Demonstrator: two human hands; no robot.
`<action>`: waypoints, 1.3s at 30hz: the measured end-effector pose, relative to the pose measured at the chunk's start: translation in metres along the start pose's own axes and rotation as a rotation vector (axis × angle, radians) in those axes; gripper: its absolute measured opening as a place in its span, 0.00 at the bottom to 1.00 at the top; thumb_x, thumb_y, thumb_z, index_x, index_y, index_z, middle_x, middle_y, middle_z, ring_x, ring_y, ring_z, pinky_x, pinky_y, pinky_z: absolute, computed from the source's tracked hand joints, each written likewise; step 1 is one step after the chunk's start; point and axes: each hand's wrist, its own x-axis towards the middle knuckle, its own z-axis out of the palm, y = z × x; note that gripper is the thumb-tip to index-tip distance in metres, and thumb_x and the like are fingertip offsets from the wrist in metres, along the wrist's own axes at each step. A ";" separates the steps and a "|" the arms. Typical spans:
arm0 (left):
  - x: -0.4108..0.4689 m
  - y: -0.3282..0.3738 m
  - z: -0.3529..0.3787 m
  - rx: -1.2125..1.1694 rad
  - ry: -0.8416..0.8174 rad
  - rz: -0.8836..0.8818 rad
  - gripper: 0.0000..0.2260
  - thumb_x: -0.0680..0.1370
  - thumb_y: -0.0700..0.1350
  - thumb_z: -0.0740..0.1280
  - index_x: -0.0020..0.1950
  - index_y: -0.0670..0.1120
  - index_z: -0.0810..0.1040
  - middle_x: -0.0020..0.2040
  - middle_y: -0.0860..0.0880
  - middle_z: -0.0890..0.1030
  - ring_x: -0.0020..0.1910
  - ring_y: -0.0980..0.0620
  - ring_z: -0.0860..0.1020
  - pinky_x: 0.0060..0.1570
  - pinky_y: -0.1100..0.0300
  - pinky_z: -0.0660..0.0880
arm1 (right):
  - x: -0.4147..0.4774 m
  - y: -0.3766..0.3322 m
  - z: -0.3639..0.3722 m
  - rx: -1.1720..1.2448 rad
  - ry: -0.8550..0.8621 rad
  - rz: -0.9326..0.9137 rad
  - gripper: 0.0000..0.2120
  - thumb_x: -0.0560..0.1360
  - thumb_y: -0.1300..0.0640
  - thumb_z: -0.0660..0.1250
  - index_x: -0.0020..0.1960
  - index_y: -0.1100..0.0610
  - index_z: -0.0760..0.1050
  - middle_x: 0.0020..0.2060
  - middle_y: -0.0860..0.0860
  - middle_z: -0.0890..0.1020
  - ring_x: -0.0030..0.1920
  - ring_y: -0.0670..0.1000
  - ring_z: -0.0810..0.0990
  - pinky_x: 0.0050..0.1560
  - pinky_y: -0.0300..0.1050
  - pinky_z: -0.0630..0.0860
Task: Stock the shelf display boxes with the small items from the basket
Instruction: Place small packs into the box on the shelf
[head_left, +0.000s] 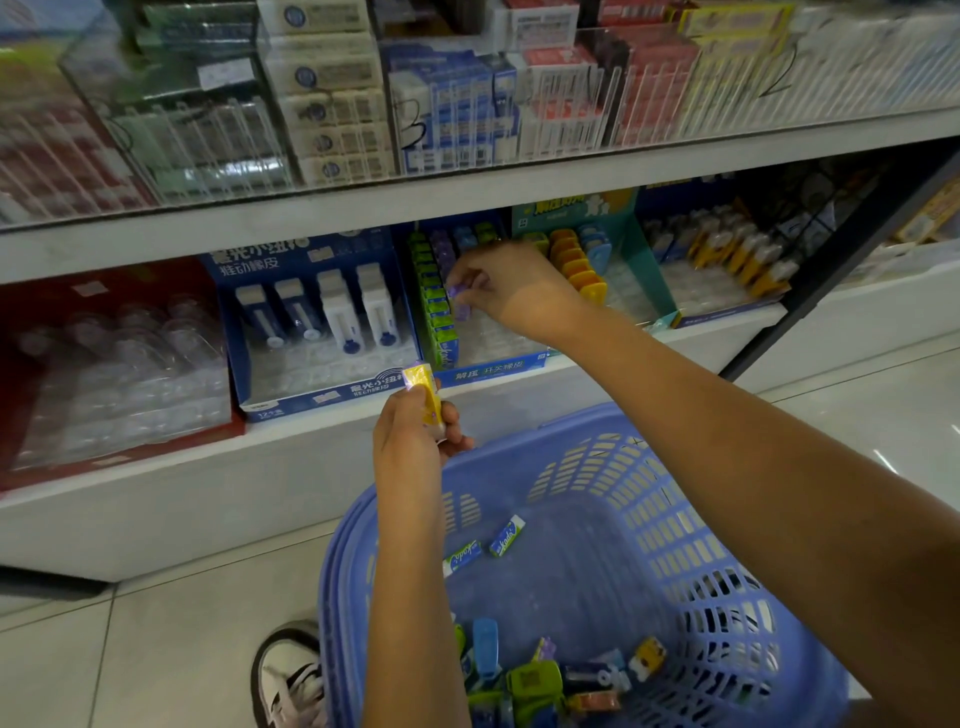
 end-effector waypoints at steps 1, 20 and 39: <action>0.000 0.000 0.000 0.009 -0.005 0.007 0.11 0.81 0.42 0.56 0.42 0.42 0.74 0.24 0.52 0.76 0.20 0.57 0.72 0.23 0.65 0.73 | 0.001 0.000 0.000 -0.030 -0.004 0.002 0.11 0.76 0.60 0.66 0.57 0.56 0.80 0.54 0.53 0.82 0.53 0.50 0.80 0.53 0.34 0.70; -0.018 0.005 0.003 -0.058 -0.117 0.154 0.04 0.77 0.43 0.67 0.50 0.44 0.80 0.36 0.51 0.82 0.33 0.56 0.79 0.37 0.66 0.77 | -0.073 -0.004 -0.028 0.706 -0.332 0.014 0.15 0.74 0.63 0.69 0.60 0.55 0.77 0.54 0.51 0.82 0.45 0.48 0.83 0.50 0.38 0.80; 0.004 0.005 0.005 0.810 -0.200 0.676 0.21 0.81 0.46 0.60 0.74 0.50 0.64 0.74 0.56 0.62 0.72 0.62 0.59 0.60 0.82 0.56 | -0.035 0.010 -0.006 0.279 0.298 -0.012 0.09 0.73 0.60 0.71 0.53 0.60 0.79 0.44 0.54 0.83 0.43 0.48 0.80 0.43 0.26 0.72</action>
